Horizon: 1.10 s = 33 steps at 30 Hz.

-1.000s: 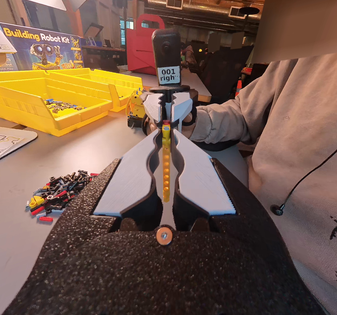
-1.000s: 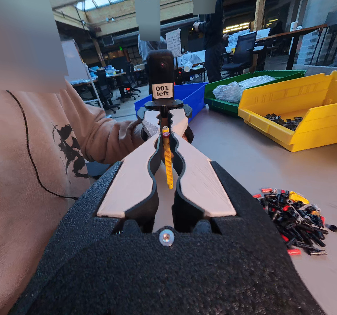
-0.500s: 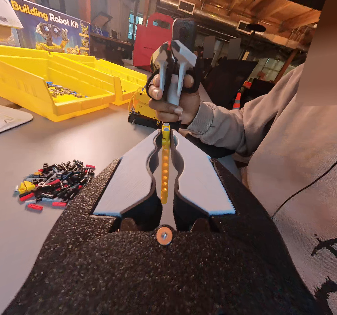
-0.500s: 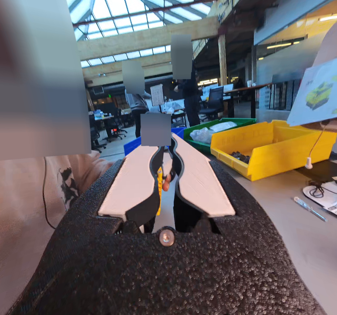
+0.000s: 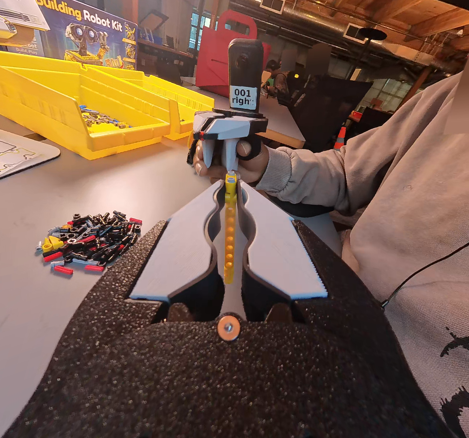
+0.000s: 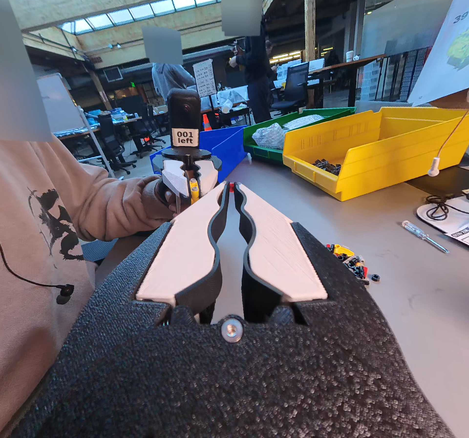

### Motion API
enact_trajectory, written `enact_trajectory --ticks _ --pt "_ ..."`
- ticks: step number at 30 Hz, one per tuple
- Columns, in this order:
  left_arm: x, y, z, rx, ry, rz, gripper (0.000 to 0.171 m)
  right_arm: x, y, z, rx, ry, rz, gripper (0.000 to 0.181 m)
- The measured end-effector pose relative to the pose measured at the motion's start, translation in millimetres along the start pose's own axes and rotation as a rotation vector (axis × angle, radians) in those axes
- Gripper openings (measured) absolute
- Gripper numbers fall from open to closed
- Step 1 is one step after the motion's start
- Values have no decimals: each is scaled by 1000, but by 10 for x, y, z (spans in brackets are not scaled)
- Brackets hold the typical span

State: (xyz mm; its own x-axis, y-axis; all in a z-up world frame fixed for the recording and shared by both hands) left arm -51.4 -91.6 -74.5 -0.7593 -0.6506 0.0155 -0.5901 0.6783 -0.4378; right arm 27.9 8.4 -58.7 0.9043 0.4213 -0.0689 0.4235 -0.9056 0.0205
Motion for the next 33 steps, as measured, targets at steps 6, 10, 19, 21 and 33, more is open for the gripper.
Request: enact_trajectory --ticks 6,10,19,21,33 --pt "9 78 14 -19 19 -76 7 -40 -192 437 157 318 155 3" --pt "5 130 45 -20 45 -117 7 -103 -360 834 306 604 251 3" --pt "-8 199 127 -67 104 -186 7 -144 -360 883 386 656 269 20" --pt "-8 184 122 -91 101 -184 7 -151 -256 655 308 486 201 22" --pt "-62 30 164 -291 125 -155 7 -241 302 256 100 203 -167 9"
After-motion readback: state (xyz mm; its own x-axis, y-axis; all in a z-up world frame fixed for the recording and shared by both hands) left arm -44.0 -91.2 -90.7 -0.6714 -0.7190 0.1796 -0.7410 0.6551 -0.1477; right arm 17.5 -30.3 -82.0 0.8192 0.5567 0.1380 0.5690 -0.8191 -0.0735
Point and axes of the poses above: each gripper's, where its closed fingertips meet, x back along the fingers, z out of its underside, y = z × x across the jaws, the point moved 5 cm from there along x, back along the fingers, and after that the axes turned 10 degrees about x, right-handed, at the moved point
